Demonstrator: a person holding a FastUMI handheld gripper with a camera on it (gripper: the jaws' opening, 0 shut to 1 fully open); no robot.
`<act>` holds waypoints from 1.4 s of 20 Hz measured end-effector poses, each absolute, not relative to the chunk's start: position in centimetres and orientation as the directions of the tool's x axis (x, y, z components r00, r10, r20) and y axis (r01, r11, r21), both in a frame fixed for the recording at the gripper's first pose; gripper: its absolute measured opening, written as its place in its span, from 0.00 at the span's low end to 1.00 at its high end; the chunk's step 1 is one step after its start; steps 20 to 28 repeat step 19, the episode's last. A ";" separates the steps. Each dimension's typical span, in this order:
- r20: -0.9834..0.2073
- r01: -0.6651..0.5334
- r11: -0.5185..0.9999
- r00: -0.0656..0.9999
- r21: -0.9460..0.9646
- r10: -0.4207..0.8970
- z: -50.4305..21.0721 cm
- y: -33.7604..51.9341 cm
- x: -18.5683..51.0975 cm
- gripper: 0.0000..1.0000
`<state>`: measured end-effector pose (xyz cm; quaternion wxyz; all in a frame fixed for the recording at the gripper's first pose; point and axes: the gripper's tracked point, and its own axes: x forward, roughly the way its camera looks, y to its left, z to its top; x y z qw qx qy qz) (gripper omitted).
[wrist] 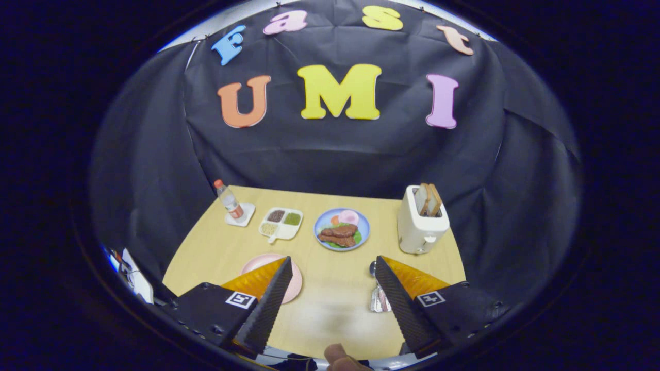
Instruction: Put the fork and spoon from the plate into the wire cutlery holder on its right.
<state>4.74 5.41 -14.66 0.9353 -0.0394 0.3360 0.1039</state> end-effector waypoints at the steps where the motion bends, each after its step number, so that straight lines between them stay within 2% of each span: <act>1: -0.599 -0.212 0.977 0.782 0.000 0.170 -13.6 5.8 4.2 0.97; 6: -0.363 -0.176 0.984 0.915 0.027 0.174 -6.7 7.2 2.8 0.97; 14: -0.118 -0.139 0.989 0.983 0.047 0.143 -0.5 7.8 -0.6 0.96; 28: -0.104 -0.124 0.992 0.987 0.008 0.124 -0.9 8.3 -1.7 0.96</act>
